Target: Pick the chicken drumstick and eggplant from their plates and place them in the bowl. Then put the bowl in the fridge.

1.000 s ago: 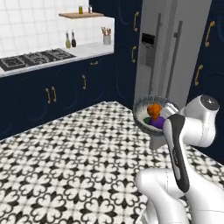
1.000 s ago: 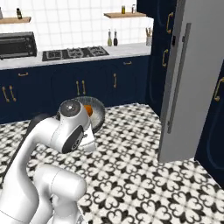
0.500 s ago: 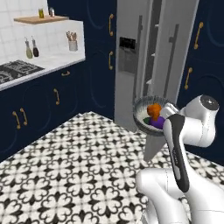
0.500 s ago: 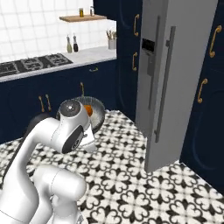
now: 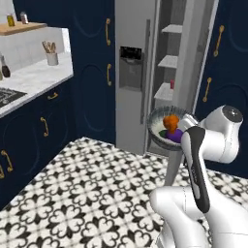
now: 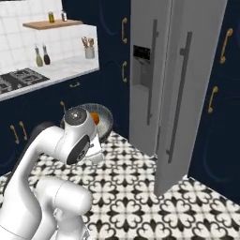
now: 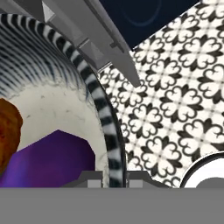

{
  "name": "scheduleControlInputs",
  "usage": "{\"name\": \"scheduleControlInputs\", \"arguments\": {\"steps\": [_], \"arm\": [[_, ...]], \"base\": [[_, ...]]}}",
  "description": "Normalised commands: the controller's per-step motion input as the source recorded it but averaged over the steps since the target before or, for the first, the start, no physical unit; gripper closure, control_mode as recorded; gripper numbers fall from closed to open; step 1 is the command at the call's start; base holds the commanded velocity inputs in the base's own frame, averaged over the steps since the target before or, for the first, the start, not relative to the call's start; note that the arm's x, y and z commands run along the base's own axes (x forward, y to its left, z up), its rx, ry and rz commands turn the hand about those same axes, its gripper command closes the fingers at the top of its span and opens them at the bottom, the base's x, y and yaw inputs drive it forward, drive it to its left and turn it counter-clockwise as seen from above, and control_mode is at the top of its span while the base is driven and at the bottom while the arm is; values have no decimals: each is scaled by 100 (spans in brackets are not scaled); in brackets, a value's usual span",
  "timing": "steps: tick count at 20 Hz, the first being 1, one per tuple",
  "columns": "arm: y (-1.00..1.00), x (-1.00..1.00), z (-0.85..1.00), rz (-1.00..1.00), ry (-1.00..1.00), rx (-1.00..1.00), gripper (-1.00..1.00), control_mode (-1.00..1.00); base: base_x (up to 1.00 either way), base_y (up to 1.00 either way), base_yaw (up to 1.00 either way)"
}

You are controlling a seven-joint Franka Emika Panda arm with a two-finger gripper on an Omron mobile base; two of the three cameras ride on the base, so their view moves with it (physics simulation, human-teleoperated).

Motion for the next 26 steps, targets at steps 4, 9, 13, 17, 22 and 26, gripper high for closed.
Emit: {"name": "scheduleControlInputs", "arguments": {"steps": [4, 9, 13, 17, 22, 26], "arm": [[0, 0, 0, 0, 0, 0, 100, 100], [0, 0, 0, 0, 0, 0, 100, 100], [0, 0, 0, 0, 0, 0, 100, 100], [0, 0, 0, 0, 0, 0, 100, 100], [0, 0, 0, 0, 0, 0, 100, 100], [0, 0, 0, 0, 0, 0, 100, 100]], "base": [[80, 100, -44], [76, 100, -51], [78, 100, -56], [86, 100, -56], [97, 100, -58], [100, 74, -52]]}}
